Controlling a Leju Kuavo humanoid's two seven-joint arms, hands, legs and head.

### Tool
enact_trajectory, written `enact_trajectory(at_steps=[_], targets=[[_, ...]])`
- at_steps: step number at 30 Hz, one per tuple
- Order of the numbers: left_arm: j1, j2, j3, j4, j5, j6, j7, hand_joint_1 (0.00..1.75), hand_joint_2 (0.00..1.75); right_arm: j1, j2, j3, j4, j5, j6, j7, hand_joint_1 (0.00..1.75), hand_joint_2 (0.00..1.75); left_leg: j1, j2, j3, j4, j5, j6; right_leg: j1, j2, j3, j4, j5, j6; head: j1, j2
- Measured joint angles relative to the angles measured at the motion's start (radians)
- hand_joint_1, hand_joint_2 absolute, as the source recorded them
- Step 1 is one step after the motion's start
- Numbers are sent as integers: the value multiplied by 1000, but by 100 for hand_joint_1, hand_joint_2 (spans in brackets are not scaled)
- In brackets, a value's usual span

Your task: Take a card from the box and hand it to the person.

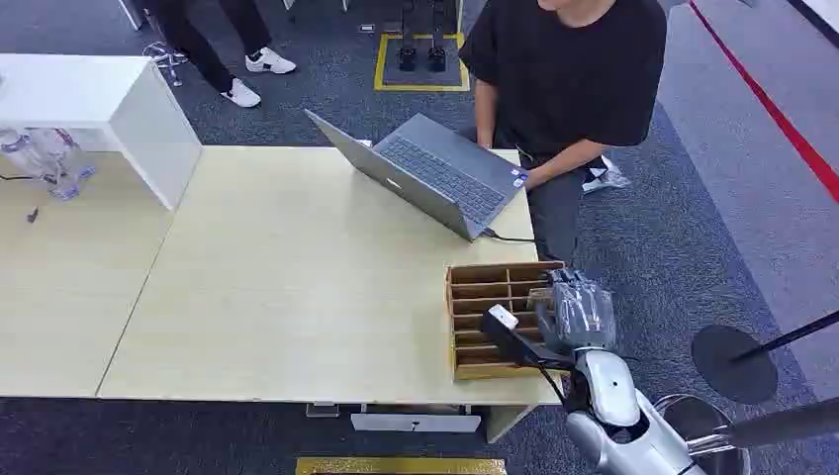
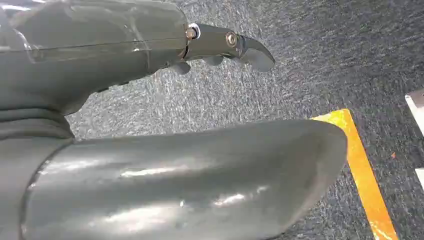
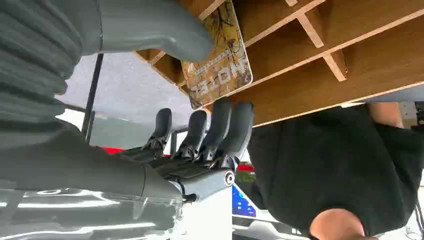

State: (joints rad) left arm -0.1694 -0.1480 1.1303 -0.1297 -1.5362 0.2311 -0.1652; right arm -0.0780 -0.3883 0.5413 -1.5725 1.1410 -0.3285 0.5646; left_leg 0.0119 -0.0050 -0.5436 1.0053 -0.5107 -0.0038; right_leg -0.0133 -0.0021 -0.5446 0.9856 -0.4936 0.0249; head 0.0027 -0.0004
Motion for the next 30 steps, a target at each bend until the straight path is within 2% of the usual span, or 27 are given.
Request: enact_trajectory(at_steps=[1,3,5,15,18,20,21,22,23,30], targets=[[0,0,0,0,0,0,0,0,0,0,0,0,1,0,0,0,96,175,0,0,0,0,0,0,0,0,0,0,0,0,0,0],[0,0,0,0,0,0,0,0,0,0,0,0,1,0,0,0,86,175,0,0,0,0,0,0,0,0,0,0,0,0,0,0],[0,0,0,0,0,0,0,0,0,0,0,0,2,0,0,1,84,175,0,0,0,0,0,0,0,0,0,0,0,0,0,0],[0,0,0,0,0,0,0,0,0,0,0,1,7,-2,3,2,87,175,0,0,0,0,0,0,0,0,0,0,0,0,0,0],[0,0,0,0,0,0,0,0,0,0,0,3,7,-2,8,2,101,175,0,0,0,0,0,0,0,0,0,0,0,0,0,0],[0,0,0,0,0,0,0,0,0,0,0,4,7,-2,9,2,119,175,0,0,0,0,0,0,0,0,0,0,0,0,0,0],[0,0,0,0,0,0,0,0,0,0,0,5,8,-2,9,2,119,175,0,0,0,0,0,0,0,0,0,0,0,0,0,0],[0,0,0,0,0,0,0,0,0,0,0,6,8,-2,10,2,131,175,0,0,0,0,0,0,0,0,0,0,0,0,0,0],[0,0,0,0,0,0,0,0,0,0,0,8,9,-2,10,2,134,175,0,0,0,0,0,0,0,0,0,0,0,0,0,0],[0,0,0,0,0,0,0,0,0,-7,0,18,10,0,15,2,134,175,0,0,0,0,0,0,0,0,0,0,0,0,0,0]])
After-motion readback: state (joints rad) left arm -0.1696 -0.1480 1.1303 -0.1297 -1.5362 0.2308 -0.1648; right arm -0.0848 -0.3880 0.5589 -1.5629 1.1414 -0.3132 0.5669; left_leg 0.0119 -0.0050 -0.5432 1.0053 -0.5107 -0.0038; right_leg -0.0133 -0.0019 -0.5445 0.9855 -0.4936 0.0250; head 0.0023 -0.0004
